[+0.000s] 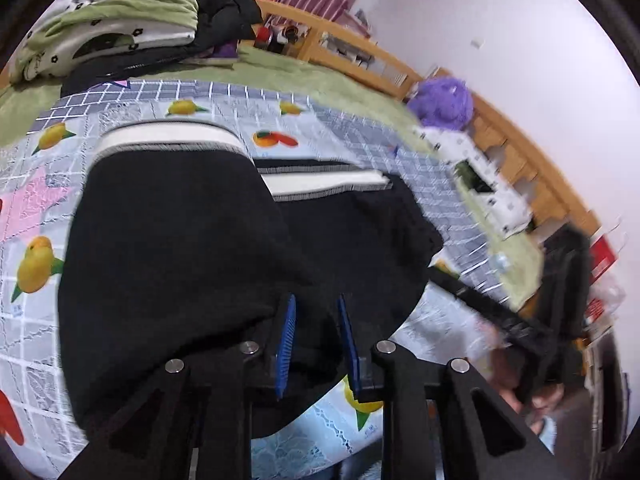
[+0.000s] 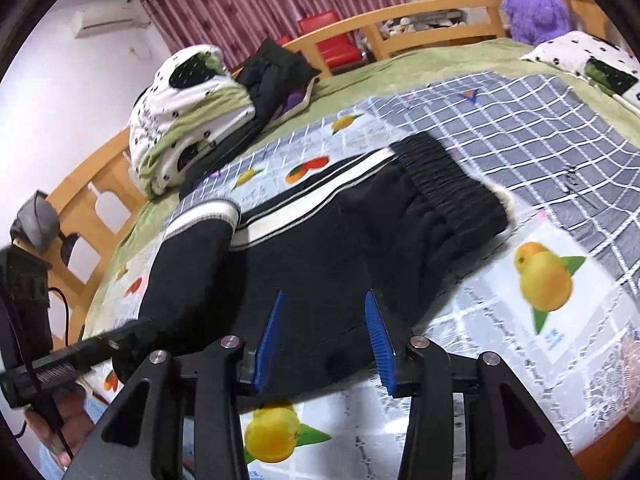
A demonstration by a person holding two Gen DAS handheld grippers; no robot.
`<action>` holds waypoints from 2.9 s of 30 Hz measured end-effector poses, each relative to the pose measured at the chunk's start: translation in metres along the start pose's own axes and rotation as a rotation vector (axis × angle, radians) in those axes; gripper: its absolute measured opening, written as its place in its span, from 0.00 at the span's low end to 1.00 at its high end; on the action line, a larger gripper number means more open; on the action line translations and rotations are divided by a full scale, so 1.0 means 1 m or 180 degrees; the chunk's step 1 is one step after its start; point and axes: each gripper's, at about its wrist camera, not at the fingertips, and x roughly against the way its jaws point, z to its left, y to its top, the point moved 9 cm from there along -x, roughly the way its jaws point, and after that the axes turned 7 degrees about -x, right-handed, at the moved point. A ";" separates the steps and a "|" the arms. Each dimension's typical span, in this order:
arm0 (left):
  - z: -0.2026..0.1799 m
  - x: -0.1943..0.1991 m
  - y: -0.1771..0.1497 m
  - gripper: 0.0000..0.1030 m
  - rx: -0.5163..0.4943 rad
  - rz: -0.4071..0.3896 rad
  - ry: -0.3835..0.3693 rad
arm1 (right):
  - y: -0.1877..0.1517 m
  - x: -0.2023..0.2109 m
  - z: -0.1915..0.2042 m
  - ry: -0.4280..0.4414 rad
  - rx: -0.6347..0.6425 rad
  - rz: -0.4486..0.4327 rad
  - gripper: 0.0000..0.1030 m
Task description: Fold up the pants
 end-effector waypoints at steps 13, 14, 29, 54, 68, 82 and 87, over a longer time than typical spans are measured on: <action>0.145 0.062 0.009 0.73 0.0637 -0.0611 0.0888 | -0.022 -0.112 0.106 0.0558 0.0045 0.0946 0.55; 0.153 0.061 0.008 0.73 0.0673 -0.0588 0.0980 | -0.024 -0.126 0.109 0.0537 0.0023 0.1054 0.53; 0.146 0.024 -0.004 0.73 0.0704 -0.0472 0.1045 | 0.092 -0.036 0.116 0.0804 0.0789 0.0196 0.09; -0.004 -0.069 -0.048 0.73 0.0057 0.0298 0.0653 | 0.060 -0.015 -0.055 0.0064 0.0771 -0.0107 0.25; 0.029 -0.053 -0.010 0.73 0.0269 0.0236 0.0771 | 0.075 -0.012 -0.081 -0.0179 0.0520 -0.0223 0.52; 0.075 -0.125 0.021 0.73 0.0893 0.0293 0.0083 | 0.100 -0.088 -0.098 -0.0320 0.0238 0.0350 0.44; 0.062 -0.141 0.023 0.55 0.0630 0.0329 0.0205 | 0.100 -0.100 -0.102 -0.0195 0.0103 0.0424 0.44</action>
